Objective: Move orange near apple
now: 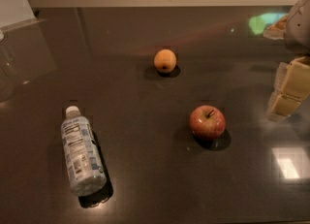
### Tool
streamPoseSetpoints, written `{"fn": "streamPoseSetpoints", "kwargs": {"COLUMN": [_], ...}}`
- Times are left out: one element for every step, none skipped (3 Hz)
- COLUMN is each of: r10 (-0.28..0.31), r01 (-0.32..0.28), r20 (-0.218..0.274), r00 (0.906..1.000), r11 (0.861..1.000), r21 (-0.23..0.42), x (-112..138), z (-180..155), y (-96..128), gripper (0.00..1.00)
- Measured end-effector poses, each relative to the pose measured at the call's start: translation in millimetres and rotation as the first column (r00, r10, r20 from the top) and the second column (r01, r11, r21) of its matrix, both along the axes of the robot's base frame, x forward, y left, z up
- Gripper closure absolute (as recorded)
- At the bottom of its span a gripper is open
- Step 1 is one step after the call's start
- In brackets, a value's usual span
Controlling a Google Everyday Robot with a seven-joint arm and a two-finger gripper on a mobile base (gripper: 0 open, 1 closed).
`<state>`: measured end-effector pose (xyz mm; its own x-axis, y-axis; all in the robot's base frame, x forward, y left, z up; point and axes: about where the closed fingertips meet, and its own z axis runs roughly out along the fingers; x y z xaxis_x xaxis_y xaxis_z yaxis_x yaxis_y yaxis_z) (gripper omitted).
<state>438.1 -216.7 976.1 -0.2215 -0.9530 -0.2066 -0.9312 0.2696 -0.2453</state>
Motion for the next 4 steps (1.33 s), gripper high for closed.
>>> {"fn": "streamPoseSetpoints", "kwargs": {"r10": [0.000,0.000,0.018,0.014], "r01": [0.000,0.000,-0.020,-0.019], "r20": [0.000,0.008,0.019,0.027], "r00": [1.0000,1.0000,0.9997,0.9995], "r11": [1.000,0.999,0.995,0.982], "r21": [0.000,0.038,0.102,0.188], "x": [0,11,39,78], "z": [0,3,5,5], "y": [0,11,33,53], "gripper": [0.00,0.00,0.00,0.00]}}
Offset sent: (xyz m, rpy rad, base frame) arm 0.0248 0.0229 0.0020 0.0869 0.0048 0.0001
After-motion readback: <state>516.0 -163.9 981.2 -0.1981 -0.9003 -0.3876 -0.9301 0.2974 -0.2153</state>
